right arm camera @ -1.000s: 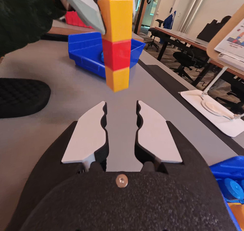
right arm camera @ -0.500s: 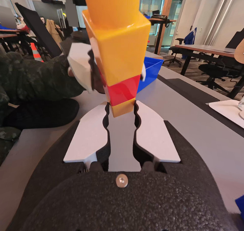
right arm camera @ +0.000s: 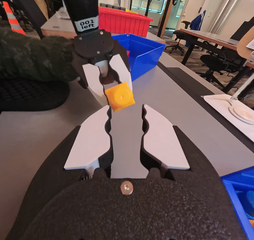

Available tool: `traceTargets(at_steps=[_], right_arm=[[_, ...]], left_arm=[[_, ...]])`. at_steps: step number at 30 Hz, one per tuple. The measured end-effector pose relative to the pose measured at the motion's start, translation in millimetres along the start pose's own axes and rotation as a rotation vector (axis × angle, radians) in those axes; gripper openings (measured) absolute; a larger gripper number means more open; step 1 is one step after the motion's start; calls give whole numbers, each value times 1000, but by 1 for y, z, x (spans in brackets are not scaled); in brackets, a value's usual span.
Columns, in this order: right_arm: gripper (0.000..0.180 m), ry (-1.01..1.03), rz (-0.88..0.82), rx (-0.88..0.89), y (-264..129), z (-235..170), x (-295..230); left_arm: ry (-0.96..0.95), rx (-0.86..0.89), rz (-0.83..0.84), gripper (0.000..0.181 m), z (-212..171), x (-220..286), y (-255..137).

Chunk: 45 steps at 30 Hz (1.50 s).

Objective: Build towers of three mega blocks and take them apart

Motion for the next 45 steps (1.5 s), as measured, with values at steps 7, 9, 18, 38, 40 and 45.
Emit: traceTargets(at_steps=[7,9,18,38,40,45], right_arm=[[34,-97,66,-121,6,-14,-17],[33,-96,70,-132,5,-11,-18],[30,22,92,-13,0,7,-14],[30,23,-425,86,-79,71,90],[30,69,-447,-26,-91,76,115],[30,36,-696,-384,-145,52,211]], left_arm=[[8,-80,-69,37,-19,10,9],[12,-67,-72,37,-17,10,7],[18,81,-49,36,2,4,0],[-309,311,301,36,-6,-61,-14],[-305,294,314,36,-15,-59,-9],[-313,298,262,36,-18,-50,-4]])
Point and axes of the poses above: each gripper's, where its closed fingertips meet, y out along the fingers, z out of its top, x = y × z across the jaws, the point moved 3 cm from there along -y, back along the fingers, and after that the axes turned 7 degrees about x, right-handed, at the moved point
